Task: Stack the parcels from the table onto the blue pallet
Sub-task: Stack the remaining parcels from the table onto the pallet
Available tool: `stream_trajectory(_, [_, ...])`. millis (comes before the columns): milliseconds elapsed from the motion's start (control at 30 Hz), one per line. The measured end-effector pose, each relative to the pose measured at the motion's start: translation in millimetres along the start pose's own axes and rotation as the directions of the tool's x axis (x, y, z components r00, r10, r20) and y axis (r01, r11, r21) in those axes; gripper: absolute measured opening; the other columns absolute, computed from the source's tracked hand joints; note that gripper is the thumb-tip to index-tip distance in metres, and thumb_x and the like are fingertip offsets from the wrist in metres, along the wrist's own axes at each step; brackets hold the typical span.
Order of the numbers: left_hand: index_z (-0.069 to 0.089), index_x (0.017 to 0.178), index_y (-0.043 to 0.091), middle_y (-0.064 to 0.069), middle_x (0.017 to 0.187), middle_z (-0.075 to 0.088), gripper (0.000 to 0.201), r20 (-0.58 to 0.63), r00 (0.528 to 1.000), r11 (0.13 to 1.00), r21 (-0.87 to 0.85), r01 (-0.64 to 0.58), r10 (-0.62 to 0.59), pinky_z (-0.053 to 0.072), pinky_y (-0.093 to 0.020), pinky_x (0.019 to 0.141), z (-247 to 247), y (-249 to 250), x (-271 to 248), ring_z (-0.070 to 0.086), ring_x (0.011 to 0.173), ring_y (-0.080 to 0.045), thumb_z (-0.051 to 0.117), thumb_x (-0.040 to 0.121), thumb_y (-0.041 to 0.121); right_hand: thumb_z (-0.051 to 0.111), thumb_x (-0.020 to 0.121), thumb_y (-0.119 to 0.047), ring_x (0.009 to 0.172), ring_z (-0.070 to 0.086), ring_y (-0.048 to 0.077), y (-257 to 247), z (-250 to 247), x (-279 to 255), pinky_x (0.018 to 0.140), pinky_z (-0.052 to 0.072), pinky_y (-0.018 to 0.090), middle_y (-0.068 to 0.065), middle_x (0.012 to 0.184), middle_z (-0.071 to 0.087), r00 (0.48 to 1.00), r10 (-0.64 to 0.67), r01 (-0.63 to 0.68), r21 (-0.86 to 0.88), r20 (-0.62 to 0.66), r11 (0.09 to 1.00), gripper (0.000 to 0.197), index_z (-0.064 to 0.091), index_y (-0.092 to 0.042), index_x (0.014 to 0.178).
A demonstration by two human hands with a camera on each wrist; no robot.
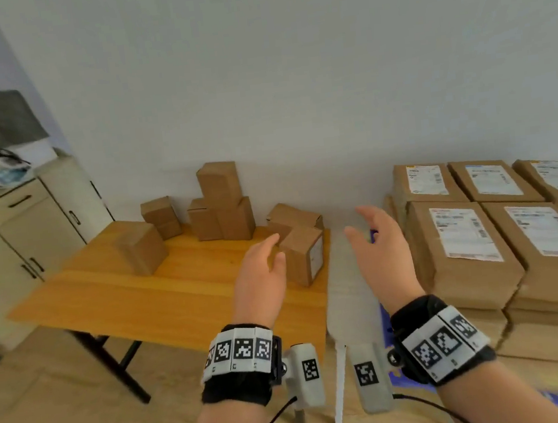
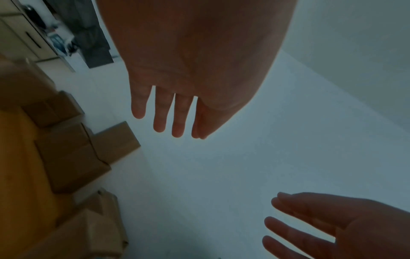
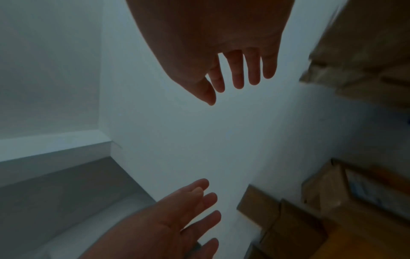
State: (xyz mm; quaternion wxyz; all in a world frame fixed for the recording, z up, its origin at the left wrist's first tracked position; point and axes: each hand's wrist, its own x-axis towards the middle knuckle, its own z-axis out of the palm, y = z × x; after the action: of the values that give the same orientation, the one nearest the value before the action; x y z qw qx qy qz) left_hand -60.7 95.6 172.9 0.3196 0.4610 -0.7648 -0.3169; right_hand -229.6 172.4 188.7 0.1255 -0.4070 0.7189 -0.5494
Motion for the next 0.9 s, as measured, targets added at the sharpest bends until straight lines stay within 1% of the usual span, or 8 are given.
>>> stream_trajectory(133, [0.039,0.146,0.032,0.011,0.151,0.037,0.043,-0.030,0.996,0.995,0.059,0.086,-0.084,0.028,-0.021,0.098,-62,-56,1,0.036,0.137,-0.008,0.041,0.103,0.033,0.057,0.098,-0.029,0.117,0.040,0.000,-20,85,-13,0.094,0.034,0.021,-0.009,0.142,0.046,0.995,0.012,-0.015,0.032,0.101,0.999,0.045,0.044,-0.030,0.141])
stream_trajectory(200, [0.038,0.147,0.031,0.010,0.152,0.037,0.044,-0.034,0.991,0.989,0.067,0.134,-0.131,0.029,-0.022,0.101,-89,-79,-2,0.036,0.138,-0.009,0.041,0.103,0.033,0.057,0.097,-0.031,0.121,0.043,0.002,-26,118,-20,0.096,0.037,0.024,-0.010,0.140,0.047,0.990,0.023,-0.028,0.033,0.141,0.999,0.044,0.045,-0.031,0.140])
stream_trajectory(300, [0.037,0.147,0.033,0.009,0.153,0.036,0.045,-0.044,0.975,0.975,0.046,0.219,-0.217,0.032,-0.032,0.110,-131,-122,-3,0.034,0.139,-0.011,0.043,0.102,0.035,0.055,0.098,-0.033,0.131,0.043,0.010,-39,174,-31,0.102,0.037,0.027,-0.009,0.143,0.046,0.979,0.042,-0.047,0.022,0.199,0.999,0.045,0.044,-0.030,0.142])
stream_trajectory(400, [0.035,0.147,0.035,0.009,0.153,0.035,0.046,-0.060,0.954,0.954,0.045,0.297,-0.294,0.035,-0.034,0.107,-162,-159,-5,0.036,0.138,-0.013,0.043,0.102,0.037,0.054,0.099,-0.034,0.135,0.039,0.010,-46,221,-41,0.102,0.034,0.025,-0.009,0.147,0.043,0.955,0.071,-0.082,0.025,0.288,0.996,0.045,0.043,-0.030,0.143])
stream_trajectory(567, [0.034,0.147,0.036,0.008,0.153,0.035,0.047,-0.095,0.916,0.919,0.031,0.393,-0.389,0.038,-0.034,0.104,-197,-211,2,0.037,0.138,-0.014,0.043,0.101,0.037,0.054,0.099,-0.037,0.136,0.039,0.012,-52,289,-44,0.098,0.036,0.025,-0.009,0.152,0.038,0.906,0.099,-0.108,-0.001,0.412,0.994,0.048,0.040,-0.033,0.145])
stream_trajectory(700, [0.034,0.148,0.034,0.007,0.153,0.036,0.047,-0.122,0.889,0.895,0.011,0.446,-0.441,0.040,-0.034,0.100,-214,-244,26,0.039,0.136,-0.014,0.044,0.101,0.037,0.055,0.099,-0.038,0.135,0.041,0.013,-54,337,-24,0.102,0.040,0.029,-0.009,0.151,0.039,0.885,0.111,-0.108,-0.032,0.452,0.994,0.049,0.039,-0.033,0.145])
stream_trajectory(800, [0.034,0.148,0.033,0.006,0.153,0.036,0.048,-0.121,0.884,0.889,0.031,0.458,-0.451,0.041,-0.029,0.091,-222,-264,53,0.042,0.133,-0.015,0.043,0.102,0.036,0.055,0.100,-0.036,0.136,0.041,0.013,-54,373,-2,0.104,0.041,0.032,-0.008,0.152,0.039,0.875,0.114,-0.110,-0.037,0.470,0.993,0.049,0.039,-0.030,0.146])
stream_trajectory(900, [0.033,0.148,0.034,0.004,0.153,0.035,0.048,-0.127,0.882,0.884,0.059,0.463,-0.454,0.043,-0.036,0.100,-231,-282,91,0.041,0.134,-0.016,0.043,0.102,0.036,0.055,0.099,-0.035,0.134,0.042,0.014,-55,412,28,0.106,0.042,0.035,-0.007,0.151,0.041,0.863,0.121,-0.121,-0.032,0.491,0.992,0.049,0.040,-0.029,0.146])
